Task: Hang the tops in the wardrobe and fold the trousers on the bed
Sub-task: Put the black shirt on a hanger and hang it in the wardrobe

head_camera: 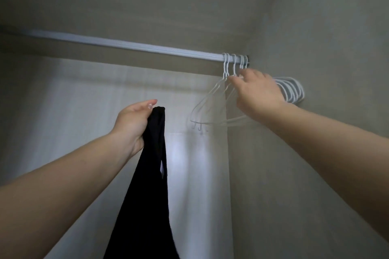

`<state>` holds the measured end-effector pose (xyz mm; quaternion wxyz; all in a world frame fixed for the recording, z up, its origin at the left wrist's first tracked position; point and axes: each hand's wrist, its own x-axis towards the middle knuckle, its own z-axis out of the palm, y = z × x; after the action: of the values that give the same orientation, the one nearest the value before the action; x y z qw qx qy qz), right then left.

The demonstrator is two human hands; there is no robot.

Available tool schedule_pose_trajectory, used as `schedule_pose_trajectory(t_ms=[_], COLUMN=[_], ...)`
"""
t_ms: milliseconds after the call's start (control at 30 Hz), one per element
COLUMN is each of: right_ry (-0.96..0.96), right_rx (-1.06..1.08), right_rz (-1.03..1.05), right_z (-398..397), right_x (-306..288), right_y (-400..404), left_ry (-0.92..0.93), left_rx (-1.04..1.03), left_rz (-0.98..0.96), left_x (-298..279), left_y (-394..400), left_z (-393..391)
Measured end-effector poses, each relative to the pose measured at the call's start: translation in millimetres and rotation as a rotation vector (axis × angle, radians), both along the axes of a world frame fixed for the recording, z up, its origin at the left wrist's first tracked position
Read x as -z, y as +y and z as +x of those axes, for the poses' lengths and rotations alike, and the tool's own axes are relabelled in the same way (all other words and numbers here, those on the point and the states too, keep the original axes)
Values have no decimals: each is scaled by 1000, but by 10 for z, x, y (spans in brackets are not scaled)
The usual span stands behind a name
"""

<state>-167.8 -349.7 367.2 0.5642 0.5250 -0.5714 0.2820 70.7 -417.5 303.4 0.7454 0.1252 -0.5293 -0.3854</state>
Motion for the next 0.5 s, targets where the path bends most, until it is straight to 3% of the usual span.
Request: schedule_pose_trajectory(t_ms=[100, 233, 500], right_ry=[16, 56, 61], right_rx=[260, 376, 324], right_rz=[12, 4, -8], right_z=[-115, -161, -203], right_x=[-148, -204, -238], right_y=[145, 250, 184], left_ry=[-43, -79, -99], left_rx=[-22, -31, -117], left_rz=[-8, -7, 46], left_x=[-26, -14, 59], left_y=[-32, -61, -110], left_z=[-16, 2, 206])
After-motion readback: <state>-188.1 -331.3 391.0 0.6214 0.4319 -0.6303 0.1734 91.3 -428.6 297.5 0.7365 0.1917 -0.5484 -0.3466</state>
